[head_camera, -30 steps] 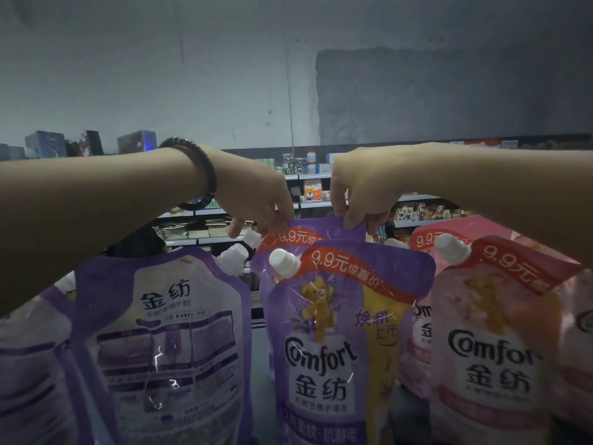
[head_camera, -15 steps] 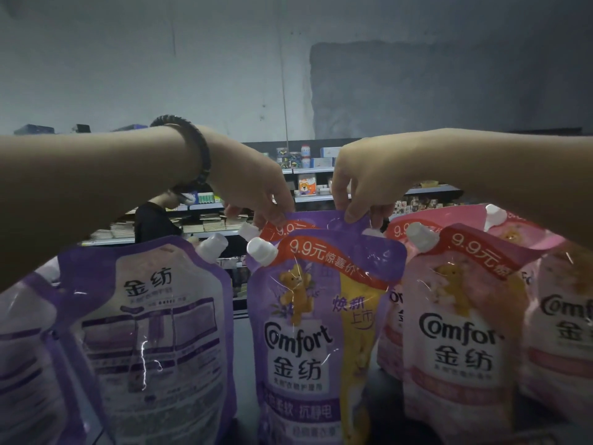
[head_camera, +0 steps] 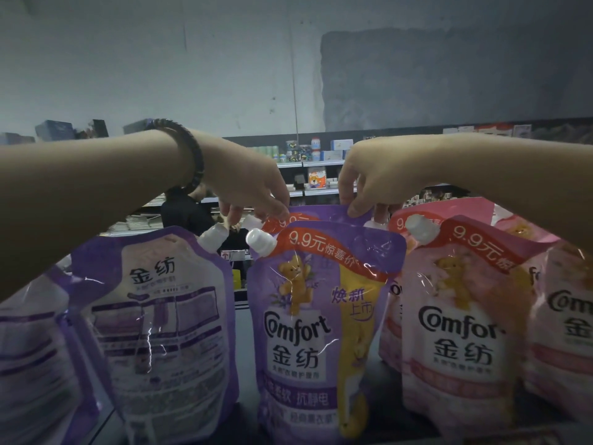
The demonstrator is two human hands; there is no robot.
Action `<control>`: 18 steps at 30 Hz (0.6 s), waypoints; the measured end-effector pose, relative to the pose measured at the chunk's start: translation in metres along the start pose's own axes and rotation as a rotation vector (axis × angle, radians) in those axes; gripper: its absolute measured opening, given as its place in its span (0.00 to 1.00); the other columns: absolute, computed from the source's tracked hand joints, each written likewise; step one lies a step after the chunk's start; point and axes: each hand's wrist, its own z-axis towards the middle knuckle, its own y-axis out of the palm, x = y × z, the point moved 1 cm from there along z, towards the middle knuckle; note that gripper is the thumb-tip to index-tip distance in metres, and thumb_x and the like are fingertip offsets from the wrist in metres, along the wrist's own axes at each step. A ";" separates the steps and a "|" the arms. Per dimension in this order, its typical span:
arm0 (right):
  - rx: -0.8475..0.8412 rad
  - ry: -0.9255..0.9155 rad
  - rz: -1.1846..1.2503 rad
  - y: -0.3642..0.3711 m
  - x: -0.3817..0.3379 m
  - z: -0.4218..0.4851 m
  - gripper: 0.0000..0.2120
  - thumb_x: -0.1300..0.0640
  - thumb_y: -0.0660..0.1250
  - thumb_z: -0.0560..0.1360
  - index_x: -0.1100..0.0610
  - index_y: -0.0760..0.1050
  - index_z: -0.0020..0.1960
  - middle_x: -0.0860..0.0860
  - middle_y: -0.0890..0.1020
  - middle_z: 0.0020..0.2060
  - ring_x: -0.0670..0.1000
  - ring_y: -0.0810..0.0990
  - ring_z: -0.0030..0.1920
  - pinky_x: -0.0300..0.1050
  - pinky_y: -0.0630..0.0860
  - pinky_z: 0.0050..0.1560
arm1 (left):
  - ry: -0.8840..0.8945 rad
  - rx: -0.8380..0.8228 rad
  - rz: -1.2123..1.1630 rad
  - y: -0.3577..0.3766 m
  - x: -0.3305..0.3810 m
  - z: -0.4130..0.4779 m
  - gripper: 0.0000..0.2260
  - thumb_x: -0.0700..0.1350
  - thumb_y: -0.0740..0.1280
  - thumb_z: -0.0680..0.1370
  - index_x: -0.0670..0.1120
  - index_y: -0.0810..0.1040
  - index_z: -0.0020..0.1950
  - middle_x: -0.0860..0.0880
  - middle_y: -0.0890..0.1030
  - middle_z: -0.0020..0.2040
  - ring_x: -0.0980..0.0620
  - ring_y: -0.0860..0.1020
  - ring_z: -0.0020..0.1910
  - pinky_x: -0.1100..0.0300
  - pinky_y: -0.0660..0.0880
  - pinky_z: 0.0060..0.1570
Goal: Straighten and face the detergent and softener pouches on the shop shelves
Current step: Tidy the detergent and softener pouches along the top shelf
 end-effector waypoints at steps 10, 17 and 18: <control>0.234 -0.090 0.088 0.000 -0.004 -0.031 0.06 0.45 0.74 0.79 0.47 0.87 0.49 0.44 0.88 0.37 0.45 0.87 0.38 0.43 0.82 0.39 | -0.048 0.212 0.004 0.011 -0.003 -0.028 0.13 0.60 0.66 0.83 0.60 0.85 0.63 0.61 0.85 0.46 0.56 0.86 0.39 0.58 0.82 0.43; 0.541 -0.173 0.202 0.017 -0.023 -0.064 0.06 0.44 0.74 0.77 0.44 0.86 0.45 0.40 0.85 0.35 0.38 0.82 0.37 0.39 0.73 0.37 | -0.027 0.579 -0.169 0.015 -0.015 -0.079 0.10 0.59 0.68 0.82 0.58 0.87 0.57 0.58 0.86 0.45 0.62 0.83 0.40 0.60 0.77 0.39; 0.582 -0.186 0.232 0.021 -0.028 -0.069 0.06 0.44 0.74 0.76 0.44 0.86 0.44 0.41 0.85 0.33 0.38 0.82 0.35 0.39 0.73 0.37 | -0.015 0.639 -0.198 0.019 -0.018 -0.086 0.09 0.58 0.69 0.82 0.58 0.87 0.56 0.60 0.86 0.43 0.64 0.83 0.39 0.61 0.77 0.39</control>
